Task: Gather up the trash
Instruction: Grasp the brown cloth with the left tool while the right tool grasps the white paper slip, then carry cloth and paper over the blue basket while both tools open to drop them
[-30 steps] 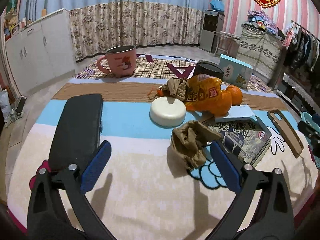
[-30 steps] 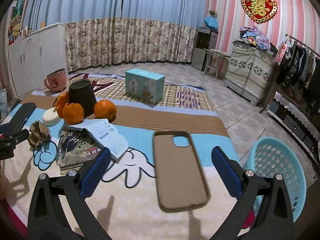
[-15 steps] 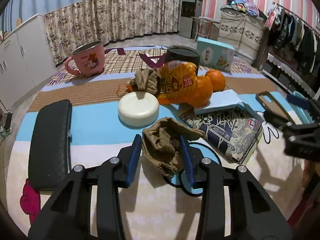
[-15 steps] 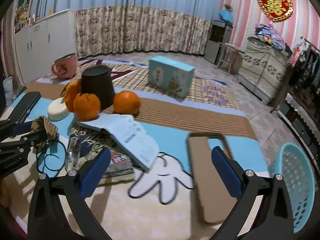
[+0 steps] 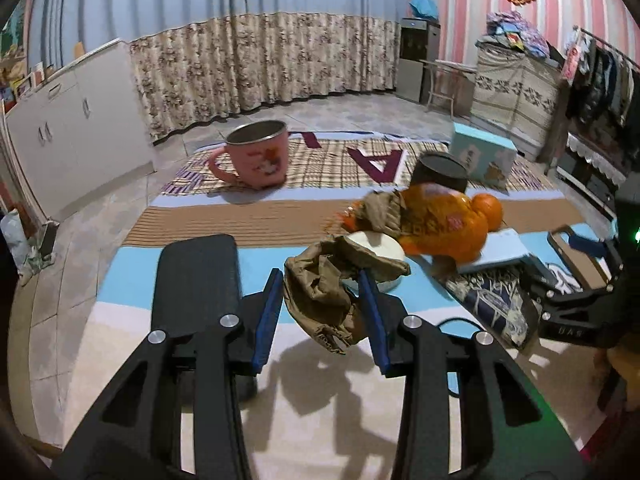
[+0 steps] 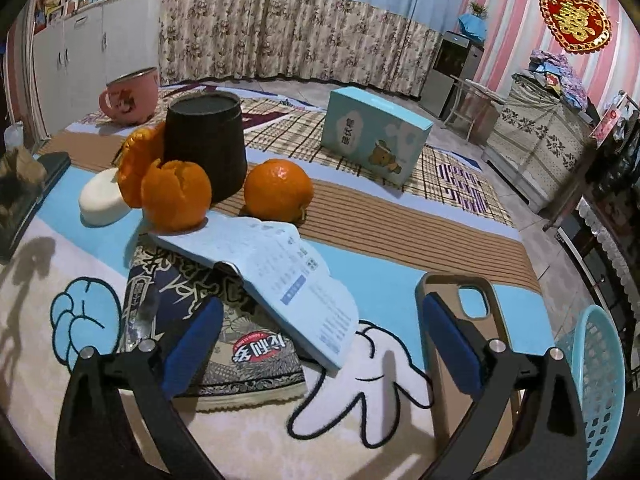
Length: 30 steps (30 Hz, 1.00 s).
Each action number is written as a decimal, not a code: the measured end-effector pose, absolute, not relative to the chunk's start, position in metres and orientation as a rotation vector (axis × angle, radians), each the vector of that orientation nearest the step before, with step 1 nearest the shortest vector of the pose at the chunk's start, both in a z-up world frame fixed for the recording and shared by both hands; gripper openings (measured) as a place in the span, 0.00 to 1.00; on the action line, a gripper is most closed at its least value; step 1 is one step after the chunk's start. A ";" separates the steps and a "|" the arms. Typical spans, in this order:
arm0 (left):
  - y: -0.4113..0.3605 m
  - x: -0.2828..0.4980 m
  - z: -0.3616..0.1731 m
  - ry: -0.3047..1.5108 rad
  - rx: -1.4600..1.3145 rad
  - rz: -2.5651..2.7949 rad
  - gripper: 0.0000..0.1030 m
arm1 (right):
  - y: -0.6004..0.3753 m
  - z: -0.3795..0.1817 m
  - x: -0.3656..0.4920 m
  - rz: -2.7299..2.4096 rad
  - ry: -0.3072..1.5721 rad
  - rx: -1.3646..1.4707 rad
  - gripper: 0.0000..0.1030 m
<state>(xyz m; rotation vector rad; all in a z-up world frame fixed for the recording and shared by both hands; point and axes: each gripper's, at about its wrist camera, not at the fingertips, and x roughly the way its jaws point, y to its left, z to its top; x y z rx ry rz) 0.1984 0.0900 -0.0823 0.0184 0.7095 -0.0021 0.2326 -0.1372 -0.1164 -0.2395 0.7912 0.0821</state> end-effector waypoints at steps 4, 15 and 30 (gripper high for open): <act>0.098 0.202 -0.081 0.699 -0.010 0.002 0.37 | -0.136 -0.117 0.238 0.099 0.808 -0.238 0.75; 0.095 0.203 -0.080 0.688 -0.013 0.001 0.37 | -0.144 -0.110 0.249 0.128 0.811 -0.200 0.26; 0.086 0.194 -0.071 0.672 -0.009 -0.006 0.37 | -0.165 -0.092 0.230 0.140 0.774 -0.192 0.09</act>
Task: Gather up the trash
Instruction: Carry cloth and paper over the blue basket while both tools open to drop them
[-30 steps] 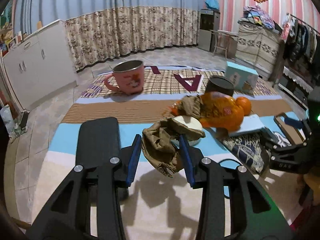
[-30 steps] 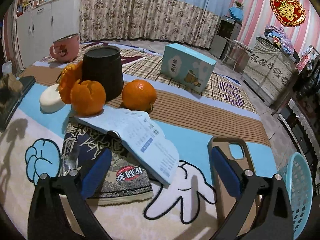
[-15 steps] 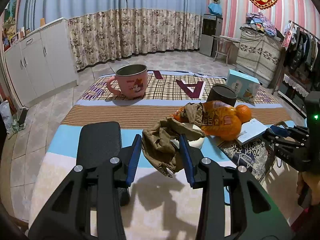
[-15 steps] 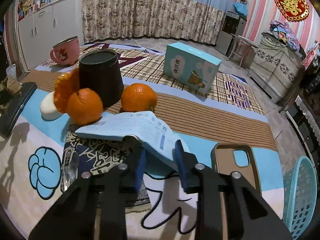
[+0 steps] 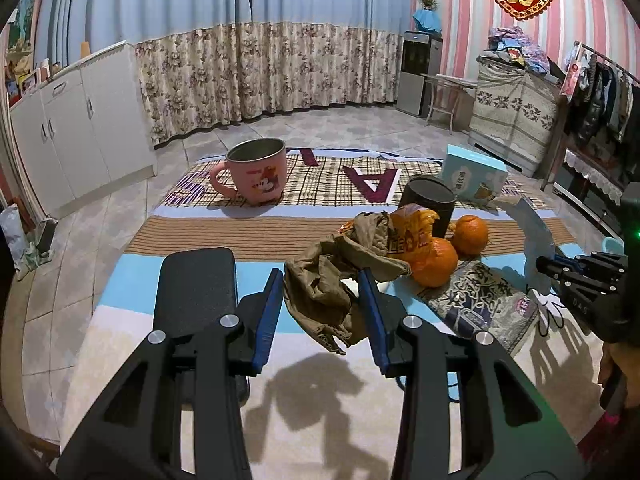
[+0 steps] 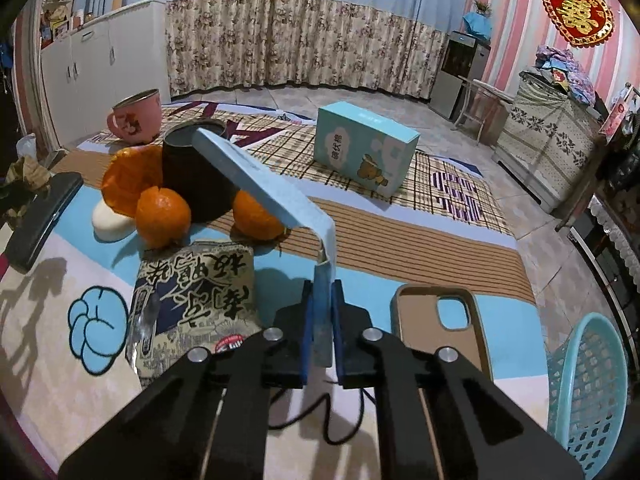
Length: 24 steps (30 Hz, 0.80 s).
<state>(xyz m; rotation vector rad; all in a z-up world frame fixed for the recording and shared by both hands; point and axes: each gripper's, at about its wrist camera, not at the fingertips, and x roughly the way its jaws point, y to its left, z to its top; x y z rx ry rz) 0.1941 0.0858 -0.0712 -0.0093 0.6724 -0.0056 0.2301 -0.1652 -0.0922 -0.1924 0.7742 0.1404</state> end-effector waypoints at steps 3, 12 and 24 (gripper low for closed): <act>0.081 0.189 -0.067 0.668 -0.002 -0.007 0.37 | -0.171 -0.088 0.224 0.144 0.766 -0.182 0.09; 0.065 0.179 -0.052 0.650 0.010 -0.021 0.37 | -0.191 -0.071 0.209 0.137 0.736 -0.163 0.09; 0.041 0.166 -0.036 0.632 0.025 -0.040 0.37 | -0.216 -0.055 0.192 0.125 0.704 -0.137 0.09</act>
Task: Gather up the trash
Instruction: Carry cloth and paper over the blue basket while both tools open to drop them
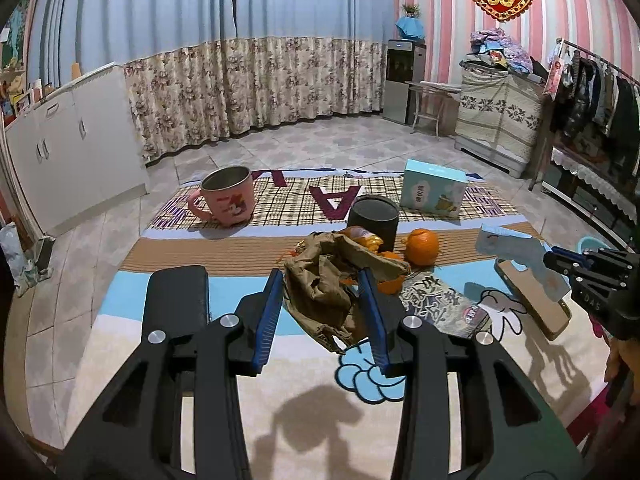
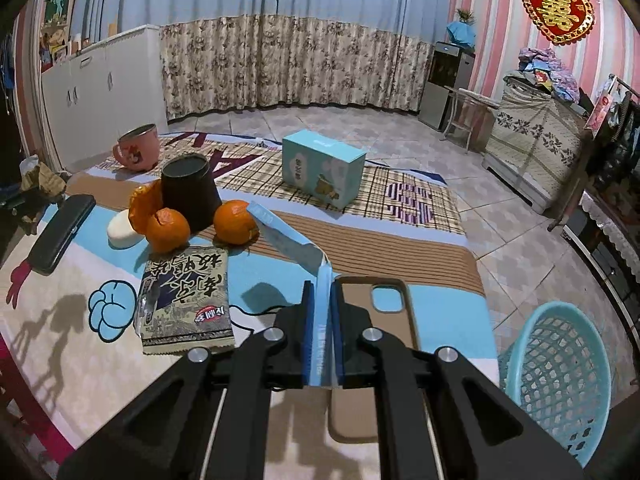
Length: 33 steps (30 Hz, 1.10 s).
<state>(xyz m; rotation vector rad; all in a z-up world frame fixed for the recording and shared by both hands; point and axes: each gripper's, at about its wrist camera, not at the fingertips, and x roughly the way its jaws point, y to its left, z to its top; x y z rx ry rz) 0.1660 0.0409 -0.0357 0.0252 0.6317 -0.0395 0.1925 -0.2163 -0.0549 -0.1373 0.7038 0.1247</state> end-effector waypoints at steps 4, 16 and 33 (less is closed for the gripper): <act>0.032 0.163 -0.031 0.630 0.035 -0.051 0.37 | -0.226 -0.048 0.188 0.113 0.689 -0.120 0.09; -0.026 0.166 -0.017 0.618 0.036 -0.148 0.37 | -0.286 -0.018 0.163 0.042 0.637 -0.082 0.09; -0.177 0.176 -0.040 0.648 0.097 -0.350 0.37 | -0.409 -0.022 0.130 -0.139 0.623 -0.002 0.09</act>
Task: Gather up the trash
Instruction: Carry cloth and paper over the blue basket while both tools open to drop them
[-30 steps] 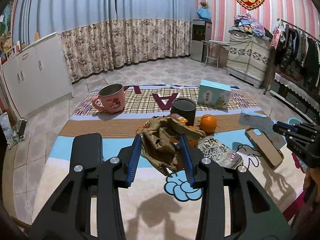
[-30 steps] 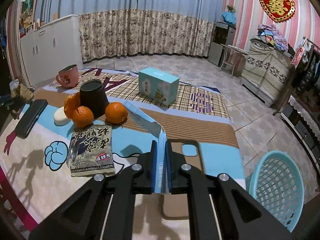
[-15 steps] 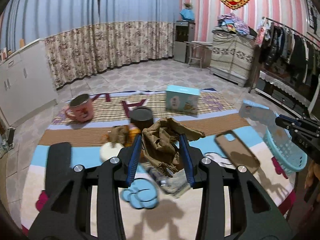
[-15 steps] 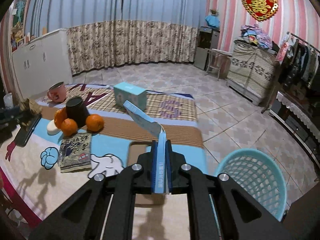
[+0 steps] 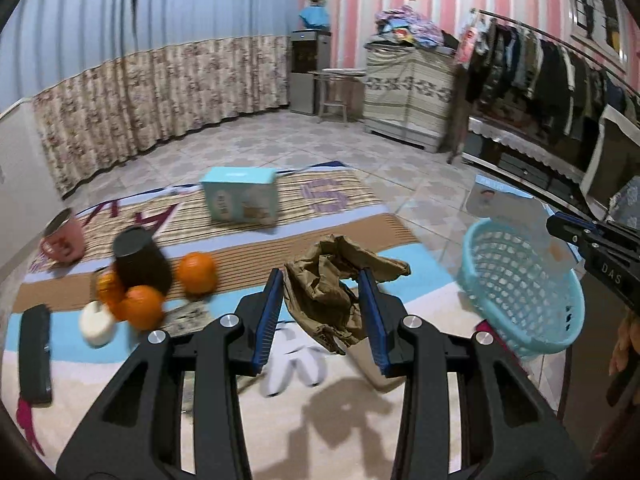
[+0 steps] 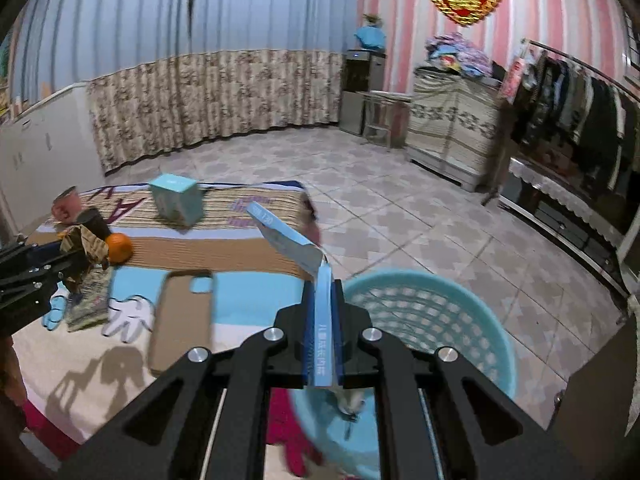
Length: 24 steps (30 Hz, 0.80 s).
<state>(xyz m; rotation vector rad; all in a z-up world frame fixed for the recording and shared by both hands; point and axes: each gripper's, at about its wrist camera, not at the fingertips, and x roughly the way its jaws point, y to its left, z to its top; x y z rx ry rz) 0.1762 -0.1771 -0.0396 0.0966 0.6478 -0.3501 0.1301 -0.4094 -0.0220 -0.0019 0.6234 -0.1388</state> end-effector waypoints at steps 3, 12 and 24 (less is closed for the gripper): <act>-0.207 0.176 -0.043 0.647 0.113 -0.384 0.37 | -0.435 -0.027 0.123 -0.183 0.632 0.012 0.09; -0.282 0.173 -0.056 0.645 0.150 -0.490 0.37 | -0.488 -0.037 0.108 -0.271 0.649 0.031 0.09; -0.358 0.168 -0.063 0.652 0.171 -0.623 0.38 | -0.525 -0.054 0.106 -0.311 0.670 0.078 0.09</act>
